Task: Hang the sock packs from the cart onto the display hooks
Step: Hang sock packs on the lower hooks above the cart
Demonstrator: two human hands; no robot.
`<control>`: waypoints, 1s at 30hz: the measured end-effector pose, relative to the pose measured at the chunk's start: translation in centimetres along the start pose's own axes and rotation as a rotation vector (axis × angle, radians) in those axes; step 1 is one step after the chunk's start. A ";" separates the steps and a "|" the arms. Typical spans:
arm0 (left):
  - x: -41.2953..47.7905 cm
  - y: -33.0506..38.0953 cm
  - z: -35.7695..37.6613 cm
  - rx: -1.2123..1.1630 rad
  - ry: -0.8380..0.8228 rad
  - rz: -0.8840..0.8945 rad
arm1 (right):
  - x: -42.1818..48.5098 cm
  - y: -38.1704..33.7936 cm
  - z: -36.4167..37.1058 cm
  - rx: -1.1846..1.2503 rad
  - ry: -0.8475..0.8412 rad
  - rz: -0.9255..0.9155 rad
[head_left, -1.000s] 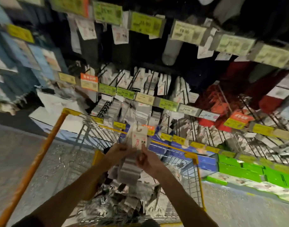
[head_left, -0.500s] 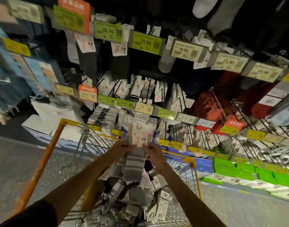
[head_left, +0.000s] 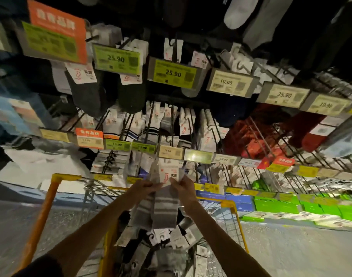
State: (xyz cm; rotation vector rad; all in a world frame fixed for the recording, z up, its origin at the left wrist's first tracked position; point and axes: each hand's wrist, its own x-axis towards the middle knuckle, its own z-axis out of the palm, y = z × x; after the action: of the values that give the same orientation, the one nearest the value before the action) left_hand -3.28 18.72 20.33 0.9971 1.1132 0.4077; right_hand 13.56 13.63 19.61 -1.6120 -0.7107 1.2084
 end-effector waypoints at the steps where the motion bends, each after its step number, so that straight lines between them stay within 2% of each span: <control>1: 0.2 0.4 -0.2 0.002 0.005 -0.004 | 0.4 -0.3 0.1 0.006 0.004 -0.026; 9: 3.0 1.3 -1.0 0.111 0.108 0.046 | 3.1 0.0 0.8 0.174 -0.015 -0.094; 18: 4.4 1.6 -0.9 0.071 0.129 0.028 | 5.5 0.2 0.9 0.099 0.026 -0.069; 24: 5.4 0.9 -0.5 0.115 0.272 0.011 | 6.9 -0.2 1.9 0.088 0.095 -0.055; 26: 5.6 0.2 -0.4 0.128 0.375 0.002 | 7.4 -0.3 2.3 0.069 0.132 -0.064; 30: 4.5 0.3 0.5 0.155 0.562 0.057 | 8.8 -0.7 3.2 -0.019 0.244 0.033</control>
State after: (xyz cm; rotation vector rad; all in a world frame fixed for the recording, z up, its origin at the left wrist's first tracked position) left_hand -0.83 21.83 18.14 1.0827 1.6417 0.6824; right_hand 13.63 22.63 16.86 -1.7565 -0.5435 1.0073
